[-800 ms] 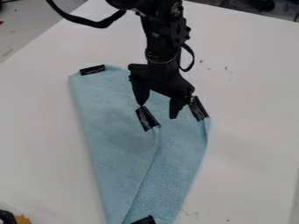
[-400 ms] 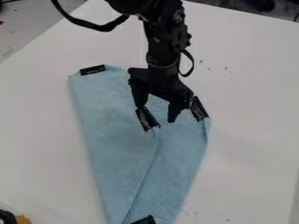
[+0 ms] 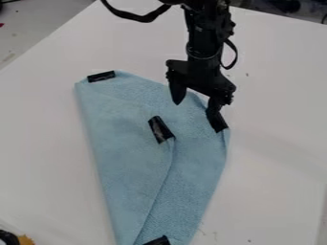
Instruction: Fold the cloth from right to left
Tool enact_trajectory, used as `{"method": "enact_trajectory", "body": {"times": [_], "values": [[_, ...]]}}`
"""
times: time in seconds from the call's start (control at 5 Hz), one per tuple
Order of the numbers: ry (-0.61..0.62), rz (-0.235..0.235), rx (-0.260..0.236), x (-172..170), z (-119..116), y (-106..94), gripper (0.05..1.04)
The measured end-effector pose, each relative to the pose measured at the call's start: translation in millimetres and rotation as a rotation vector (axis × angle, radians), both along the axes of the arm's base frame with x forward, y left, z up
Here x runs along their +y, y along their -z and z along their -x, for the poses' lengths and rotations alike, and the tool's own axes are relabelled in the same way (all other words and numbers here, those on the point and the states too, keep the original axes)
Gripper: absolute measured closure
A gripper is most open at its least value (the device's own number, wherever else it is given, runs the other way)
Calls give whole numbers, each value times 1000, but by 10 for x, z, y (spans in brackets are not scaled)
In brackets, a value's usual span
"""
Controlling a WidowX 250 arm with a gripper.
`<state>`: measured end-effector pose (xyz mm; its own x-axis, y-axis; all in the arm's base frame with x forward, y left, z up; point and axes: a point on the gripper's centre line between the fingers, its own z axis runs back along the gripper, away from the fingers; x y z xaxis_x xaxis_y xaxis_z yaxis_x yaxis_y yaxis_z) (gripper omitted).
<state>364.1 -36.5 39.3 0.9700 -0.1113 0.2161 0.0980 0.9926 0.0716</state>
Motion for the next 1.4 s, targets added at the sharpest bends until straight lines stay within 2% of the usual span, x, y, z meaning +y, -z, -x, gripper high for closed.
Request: {"method": "enact_trajectory", "body": {"times": [0.2,0.4,0.6,0.8,1.0,1.2,1.4], "values": [[15,54,21,-126,-126,167,83],[8,84,19,-173,-188,244,83],[17,89,30,-199,-237,286,83],[34,81,53,-220,-284,272,83],[74,28,67,-309,-321,156,83],[73,-5,72,-335,-319,122,121],[77,19,74,-369,-290,167,395]]}}
